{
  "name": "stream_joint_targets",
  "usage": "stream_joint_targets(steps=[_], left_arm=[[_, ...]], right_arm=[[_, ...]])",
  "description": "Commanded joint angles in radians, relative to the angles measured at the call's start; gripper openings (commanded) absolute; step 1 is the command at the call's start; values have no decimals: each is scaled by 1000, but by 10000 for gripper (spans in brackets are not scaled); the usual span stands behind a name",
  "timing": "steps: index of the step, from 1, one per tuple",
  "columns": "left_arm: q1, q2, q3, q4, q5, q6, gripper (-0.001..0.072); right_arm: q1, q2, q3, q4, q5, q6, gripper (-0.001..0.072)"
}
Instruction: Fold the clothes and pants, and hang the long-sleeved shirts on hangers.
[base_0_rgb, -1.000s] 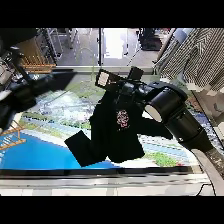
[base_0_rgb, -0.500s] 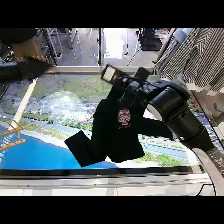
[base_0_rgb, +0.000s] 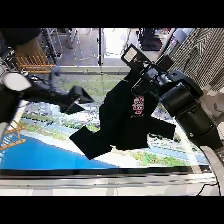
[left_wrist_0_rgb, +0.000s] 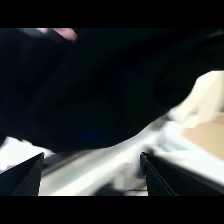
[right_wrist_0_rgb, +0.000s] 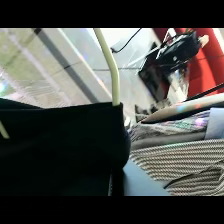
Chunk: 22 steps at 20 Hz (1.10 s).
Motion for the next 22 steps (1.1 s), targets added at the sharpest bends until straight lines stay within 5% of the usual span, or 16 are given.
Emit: stream_joint_targets(steps=[1,4,12,17,20,22], left_arm=[[-87,-103,-2,-172,177,-94,621],[-138,-158,-2,-271,279,-2,621],[-313,-170,-2,-169,560,89,621],[-367,-170,-3,105,643,-117,561],[-369,-169,-3,306,623,-238,76],[-339,-154,-3,367,603,-240,12]], right_arm=[[8,20,1,-29,-69,6,15],[8,26,1,-28,-94,-16,15],[8,23,1,-26,-114,-36,15],[7,24,1,-26,-110,-36,16],[7,27,1,-23,-98,-35,16],[5,31,1,-14,-62,-29,16]])
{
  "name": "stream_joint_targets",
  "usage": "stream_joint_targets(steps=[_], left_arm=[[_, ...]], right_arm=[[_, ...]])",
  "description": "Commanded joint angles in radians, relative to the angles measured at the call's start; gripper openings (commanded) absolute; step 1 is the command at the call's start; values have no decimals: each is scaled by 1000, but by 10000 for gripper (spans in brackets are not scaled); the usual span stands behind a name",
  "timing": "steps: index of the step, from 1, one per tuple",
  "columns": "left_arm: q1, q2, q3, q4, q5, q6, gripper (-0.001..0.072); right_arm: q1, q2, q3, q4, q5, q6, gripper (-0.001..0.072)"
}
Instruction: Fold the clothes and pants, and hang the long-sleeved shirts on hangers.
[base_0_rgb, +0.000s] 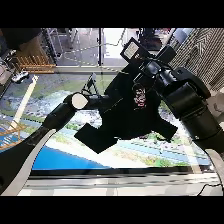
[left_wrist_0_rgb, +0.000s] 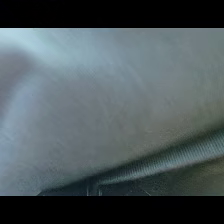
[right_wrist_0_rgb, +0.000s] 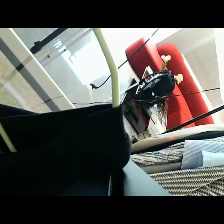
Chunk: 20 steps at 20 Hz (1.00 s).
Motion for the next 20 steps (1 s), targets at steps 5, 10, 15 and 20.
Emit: stream_joint_targets(steps=[5,10,15,20], left_arm=[[179,120,0,224,-32,78,12],[357,153,0,125,37,193,12],[497,117,0,-478,10,653,11],[591,68,0,-618,-105,756,9]], right_arm=[[-59,24,1,309,66,113,14],[-101,23,1,519,65,80,14],[-101,23,0,594,130,-46,13],[-101,23,0,620,148,-90,13]])
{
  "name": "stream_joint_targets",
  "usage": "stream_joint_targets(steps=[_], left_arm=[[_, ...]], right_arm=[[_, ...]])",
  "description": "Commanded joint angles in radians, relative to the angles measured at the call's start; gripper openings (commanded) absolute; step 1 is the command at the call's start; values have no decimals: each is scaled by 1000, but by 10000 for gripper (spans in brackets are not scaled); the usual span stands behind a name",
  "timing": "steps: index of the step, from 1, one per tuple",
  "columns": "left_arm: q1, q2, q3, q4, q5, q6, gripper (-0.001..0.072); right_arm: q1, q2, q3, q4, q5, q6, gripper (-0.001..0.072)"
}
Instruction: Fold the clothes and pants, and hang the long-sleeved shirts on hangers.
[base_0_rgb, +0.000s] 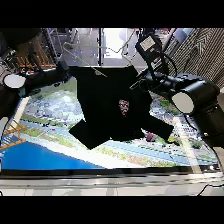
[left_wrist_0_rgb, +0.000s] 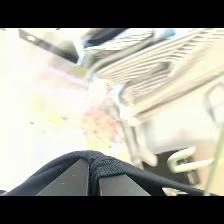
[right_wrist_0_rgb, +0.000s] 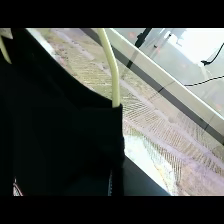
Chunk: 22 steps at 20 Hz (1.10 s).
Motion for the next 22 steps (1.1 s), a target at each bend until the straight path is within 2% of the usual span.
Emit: stream_joint_targets(steps=[1,11,15,22], left_arm=[[62,-31,0,-135,-60,101,9],[61,-60,0,-160,-70,101,10],[22,-63,0,-161,-79,101,11],[13,-73,3,-195,-6,100,10]], right_arm=[[0,0,0,38,22,-37,13],[0,-10,0,92,21,-70,13],[-1,-12,0,185,-21,-117,13],[-1,-11,0,212,36,-166,13]])
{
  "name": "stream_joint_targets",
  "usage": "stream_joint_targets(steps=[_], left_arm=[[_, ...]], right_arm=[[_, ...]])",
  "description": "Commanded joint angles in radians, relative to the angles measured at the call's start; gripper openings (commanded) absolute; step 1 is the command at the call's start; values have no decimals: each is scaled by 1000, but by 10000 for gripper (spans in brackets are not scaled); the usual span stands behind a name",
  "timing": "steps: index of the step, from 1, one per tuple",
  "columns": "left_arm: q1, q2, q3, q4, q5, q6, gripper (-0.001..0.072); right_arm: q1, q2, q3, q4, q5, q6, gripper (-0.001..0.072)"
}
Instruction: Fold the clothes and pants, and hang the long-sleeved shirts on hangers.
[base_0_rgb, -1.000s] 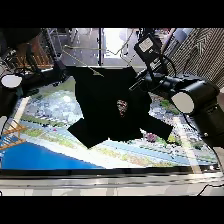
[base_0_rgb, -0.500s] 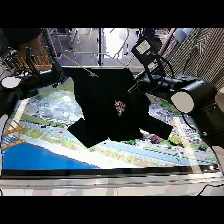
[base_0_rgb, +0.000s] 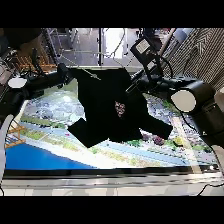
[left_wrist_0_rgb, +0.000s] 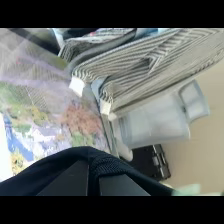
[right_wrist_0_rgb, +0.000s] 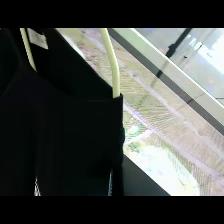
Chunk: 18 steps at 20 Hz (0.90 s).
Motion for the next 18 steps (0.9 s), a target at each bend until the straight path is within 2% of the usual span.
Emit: stream_joint_targets(steps=[1,4,10,14,18], left_arm=[[13,-2,4,-34,29,0,10],[40,-1,14,-53,9,0,10],[98,-2,16,-21,-163,0,10],[158,-1,16,-24,-186,0,10],[212,-1,16,-24,-215,1,10]], right_arm=[[0,0,0,3,50,-29,13],[0,0,0,-43,64,-29,13],[0,0,0,-129,43,6,13],[0,0,0,-279,125,-36,13],[0,-3,-3,-364,170,-109,13]])
